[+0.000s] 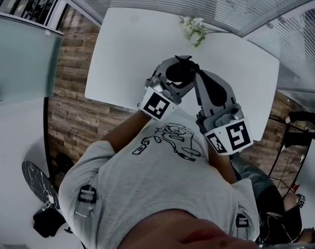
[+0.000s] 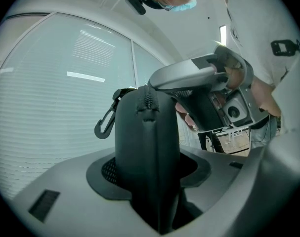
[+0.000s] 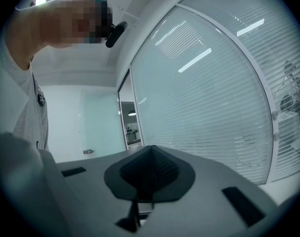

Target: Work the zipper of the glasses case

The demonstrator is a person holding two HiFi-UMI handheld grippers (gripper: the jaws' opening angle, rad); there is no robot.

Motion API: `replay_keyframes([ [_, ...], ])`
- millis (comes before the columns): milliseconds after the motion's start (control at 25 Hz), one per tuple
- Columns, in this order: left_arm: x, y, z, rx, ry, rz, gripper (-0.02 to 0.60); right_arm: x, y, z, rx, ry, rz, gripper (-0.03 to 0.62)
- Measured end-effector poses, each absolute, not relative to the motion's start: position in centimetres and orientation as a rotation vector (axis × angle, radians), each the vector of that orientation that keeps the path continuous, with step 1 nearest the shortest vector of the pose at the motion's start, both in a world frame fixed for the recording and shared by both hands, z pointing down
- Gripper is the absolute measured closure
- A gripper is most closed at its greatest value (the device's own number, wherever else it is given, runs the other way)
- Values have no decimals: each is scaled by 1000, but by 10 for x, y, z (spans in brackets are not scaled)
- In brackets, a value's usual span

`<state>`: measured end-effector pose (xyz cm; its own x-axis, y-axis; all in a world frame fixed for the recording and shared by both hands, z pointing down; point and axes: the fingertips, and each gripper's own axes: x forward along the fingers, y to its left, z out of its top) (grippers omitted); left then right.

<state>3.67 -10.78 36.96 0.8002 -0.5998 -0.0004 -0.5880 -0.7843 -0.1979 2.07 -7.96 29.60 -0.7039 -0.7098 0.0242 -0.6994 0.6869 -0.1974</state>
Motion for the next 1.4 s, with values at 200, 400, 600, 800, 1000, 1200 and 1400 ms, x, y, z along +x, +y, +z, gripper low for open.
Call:
replay_keyframes([
  [200, 36, -104, 368, -2785, 898, -84, 336, 26, -83, 299, -1209, 2832, -302, 589],
  [400, 36, -98, 360, -2780, 848, -58, 336, 32, -85, 300, -1224, 2825, -321, 589],
  [600, 35, -92, 352, -2764, 794, -38, 336, 36, -85, 304, -1225, 2820, -351, 589],
  [800, 35, -89, 351, -2773, 733, -32, 336, 38, -85, 307, -1207, 2818, -381, 589],
  [1000, 30, -79, 347, -2762, 647, -22, 336, 35, -80, 311, -1179, 2822, -418, 589],
  [1200, 32, -72, 340, -2766, 546, 4, 336, 39, -79, 315, -1129, 2821, -484, 589],
  [1400, 29, -66, 334, -2777, 458, 37, 336, 37, -77, 319, -1082, 2829, -528, 589],
])
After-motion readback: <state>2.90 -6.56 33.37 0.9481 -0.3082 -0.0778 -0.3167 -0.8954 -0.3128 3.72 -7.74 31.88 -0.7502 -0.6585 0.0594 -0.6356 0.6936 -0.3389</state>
